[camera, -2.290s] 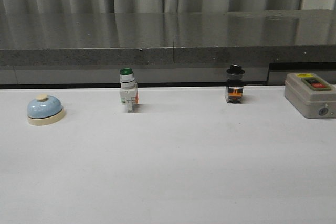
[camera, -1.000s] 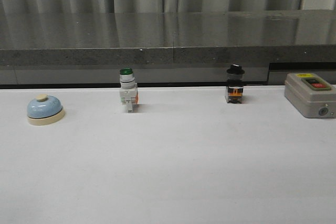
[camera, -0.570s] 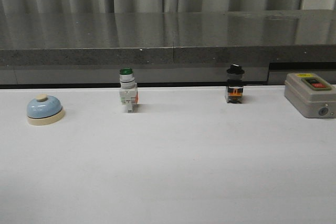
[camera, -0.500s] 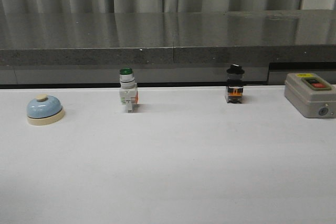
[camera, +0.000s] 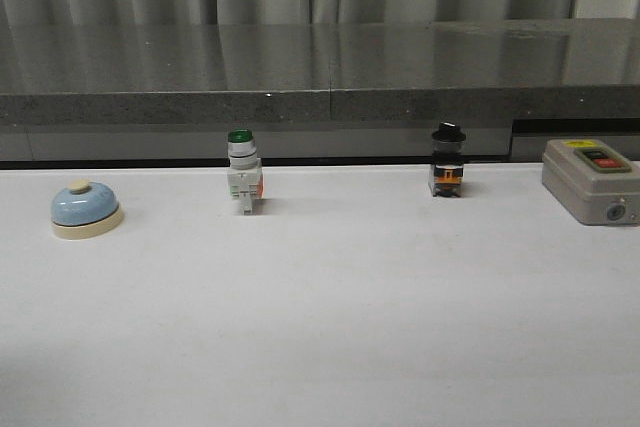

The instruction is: Place and press bell with both arms

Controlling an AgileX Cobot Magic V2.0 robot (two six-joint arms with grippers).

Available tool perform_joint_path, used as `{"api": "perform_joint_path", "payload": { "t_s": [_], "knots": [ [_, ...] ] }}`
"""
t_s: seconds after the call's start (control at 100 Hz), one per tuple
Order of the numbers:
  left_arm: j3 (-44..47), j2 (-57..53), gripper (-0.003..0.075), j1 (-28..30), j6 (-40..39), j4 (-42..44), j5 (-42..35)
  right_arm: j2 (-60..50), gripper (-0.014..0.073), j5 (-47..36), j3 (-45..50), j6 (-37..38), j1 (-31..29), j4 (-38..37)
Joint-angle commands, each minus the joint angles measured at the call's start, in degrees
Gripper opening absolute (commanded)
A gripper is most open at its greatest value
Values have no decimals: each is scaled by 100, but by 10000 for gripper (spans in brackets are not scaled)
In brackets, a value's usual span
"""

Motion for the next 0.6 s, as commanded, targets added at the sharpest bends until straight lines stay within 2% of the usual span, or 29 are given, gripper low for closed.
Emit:
{"api": "perform_joint_path", "payload": {
  "t_s": [0.0,0.22,0.59],
  "knots": [
    [-322,85,690,-1,-35,-99,-343,-115,-64,-463,-111,-45,-43,-14],
    [-1041,882,690,-66,-35,-305,-284,-115,-64,-463,-111,-45,-43,-14],
    [-2474,2872,690,-406,-35,-293,-217,-115,-64,-463,-111,-45,-43,-14]
  ]
}}
